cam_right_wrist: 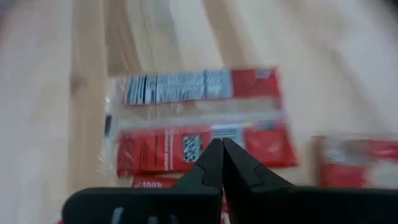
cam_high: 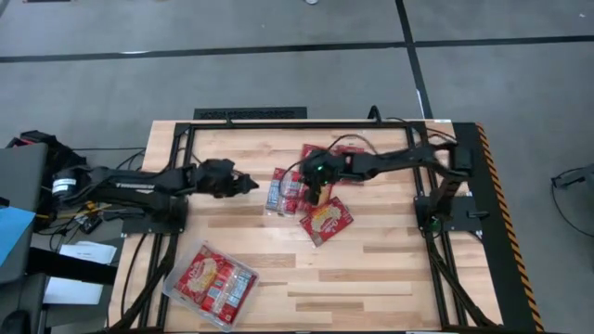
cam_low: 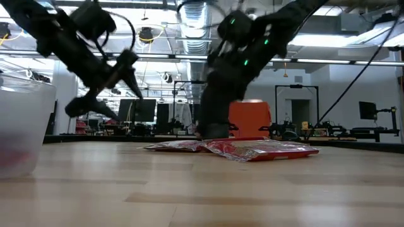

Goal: Sort popcorn bags into baskets
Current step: Put the red popcorn bag into the transparent bin

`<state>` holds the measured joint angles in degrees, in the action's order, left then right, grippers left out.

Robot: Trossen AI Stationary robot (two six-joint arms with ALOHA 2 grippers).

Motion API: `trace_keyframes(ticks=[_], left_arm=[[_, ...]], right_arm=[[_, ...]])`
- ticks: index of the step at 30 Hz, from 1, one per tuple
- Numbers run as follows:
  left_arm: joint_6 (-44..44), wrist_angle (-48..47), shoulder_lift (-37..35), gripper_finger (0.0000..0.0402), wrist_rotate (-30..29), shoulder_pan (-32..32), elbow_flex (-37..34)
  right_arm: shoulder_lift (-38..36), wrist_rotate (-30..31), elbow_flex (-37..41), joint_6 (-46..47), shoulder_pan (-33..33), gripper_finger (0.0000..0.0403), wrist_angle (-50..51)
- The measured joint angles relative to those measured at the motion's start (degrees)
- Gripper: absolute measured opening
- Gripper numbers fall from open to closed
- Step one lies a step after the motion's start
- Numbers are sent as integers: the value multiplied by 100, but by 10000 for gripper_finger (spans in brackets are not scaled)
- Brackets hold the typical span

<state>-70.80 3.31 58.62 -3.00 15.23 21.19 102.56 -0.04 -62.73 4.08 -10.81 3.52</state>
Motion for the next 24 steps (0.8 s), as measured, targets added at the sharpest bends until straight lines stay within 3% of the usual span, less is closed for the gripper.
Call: trace_keyframes(ticks=[5,17,20,24], left_arm=[[327,486,654,303,454,388,5],[190,2631,3079,303,1263,454,36],[110,3031,3354,303,1336,460,100],[198,2895,3343,303,1333,452,212]], right_arm=[[581,-11,-165,173,85,8,70],[1246,-148,-464,198,103,14,-16],[1428,-288,-615,192,143,11,-47],[1761,-338,-1011,166,190,20,4]])
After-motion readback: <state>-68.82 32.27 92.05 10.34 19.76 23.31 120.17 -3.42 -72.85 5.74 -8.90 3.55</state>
